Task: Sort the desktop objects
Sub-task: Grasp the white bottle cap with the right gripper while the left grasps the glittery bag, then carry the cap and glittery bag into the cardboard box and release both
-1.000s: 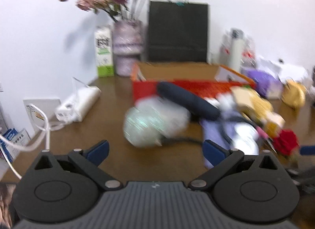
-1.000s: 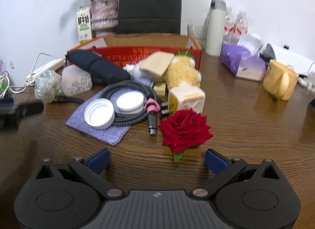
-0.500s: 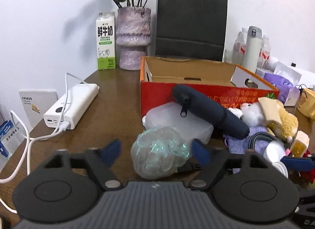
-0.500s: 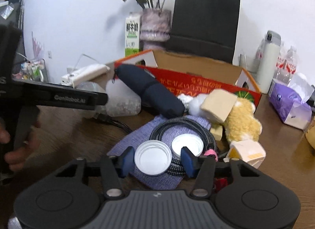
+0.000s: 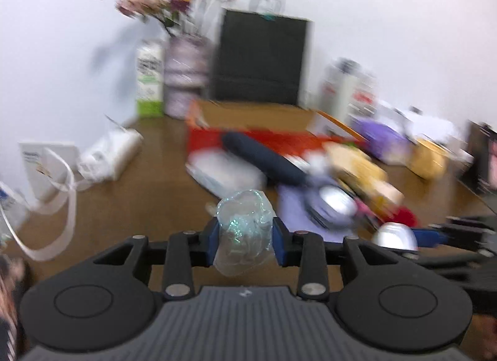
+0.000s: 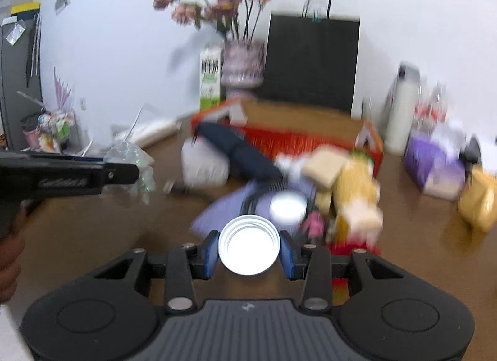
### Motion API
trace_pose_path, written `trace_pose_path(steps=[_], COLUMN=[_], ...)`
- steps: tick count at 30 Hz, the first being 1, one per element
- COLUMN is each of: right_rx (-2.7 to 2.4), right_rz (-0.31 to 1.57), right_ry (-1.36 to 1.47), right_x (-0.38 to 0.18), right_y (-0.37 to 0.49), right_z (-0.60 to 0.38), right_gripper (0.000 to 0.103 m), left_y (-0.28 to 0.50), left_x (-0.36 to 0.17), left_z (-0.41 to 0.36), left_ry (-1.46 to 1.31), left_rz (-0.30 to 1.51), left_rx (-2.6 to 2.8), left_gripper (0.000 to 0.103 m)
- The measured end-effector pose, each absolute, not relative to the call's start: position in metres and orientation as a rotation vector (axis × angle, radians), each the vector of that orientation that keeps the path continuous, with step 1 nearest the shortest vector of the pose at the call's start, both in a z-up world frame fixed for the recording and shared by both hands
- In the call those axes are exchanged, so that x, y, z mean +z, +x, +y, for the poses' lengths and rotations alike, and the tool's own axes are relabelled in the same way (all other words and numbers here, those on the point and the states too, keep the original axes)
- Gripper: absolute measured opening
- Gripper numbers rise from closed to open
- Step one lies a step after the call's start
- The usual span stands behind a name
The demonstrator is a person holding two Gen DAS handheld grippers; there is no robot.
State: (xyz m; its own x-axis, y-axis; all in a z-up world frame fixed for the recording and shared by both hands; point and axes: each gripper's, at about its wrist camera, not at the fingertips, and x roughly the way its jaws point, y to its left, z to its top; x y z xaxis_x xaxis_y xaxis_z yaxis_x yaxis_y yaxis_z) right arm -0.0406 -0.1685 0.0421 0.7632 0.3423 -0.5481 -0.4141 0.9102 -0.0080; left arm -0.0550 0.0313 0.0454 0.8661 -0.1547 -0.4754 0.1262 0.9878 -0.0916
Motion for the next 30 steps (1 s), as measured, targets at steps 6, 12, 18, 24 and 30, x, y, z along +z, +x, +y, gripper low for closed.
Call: trace_pose_path(steps=[6, 12, 18, 24, 30], right_rx=[0.379, 0.343, 0.349, 0.349, 0.395], right_rz=[0.643, 0.65, 0.646, 0.636, 0.508], right_ry=[-0.099, -0.107, -0.104, -0.072, -0.044], right_x=[0.023, 0.015, 0.014, 0.024, 0.078], right_y=[-0.065, -0.071, -0.071, -0.054, -0.014], right_z=[-0.183, -0.188, -0.189, -0.192, -0.198], right_gripper=[0.039, 0.055, 0.039, 0.039, 0.039], left_y=[-0.08, -0.085, -0.073, -0.067, -0.009], left_x=[0.025, 0.018, 0.01, 0.031, 0.087], left_z=[0.012, 0.011, 0.01, 0.022, 0.045], left_ry=[0.034, 0.018, 0.017, -0.043, -0.106], left_rz=[0.534, 0.511, 0.568, 0.512, 0.486], left_rx=[-0.21, -0.274, -0.31, -0.33, -0.259], left_gripper=[0.062, 0.08, 0.043, 0.038, 0.038])
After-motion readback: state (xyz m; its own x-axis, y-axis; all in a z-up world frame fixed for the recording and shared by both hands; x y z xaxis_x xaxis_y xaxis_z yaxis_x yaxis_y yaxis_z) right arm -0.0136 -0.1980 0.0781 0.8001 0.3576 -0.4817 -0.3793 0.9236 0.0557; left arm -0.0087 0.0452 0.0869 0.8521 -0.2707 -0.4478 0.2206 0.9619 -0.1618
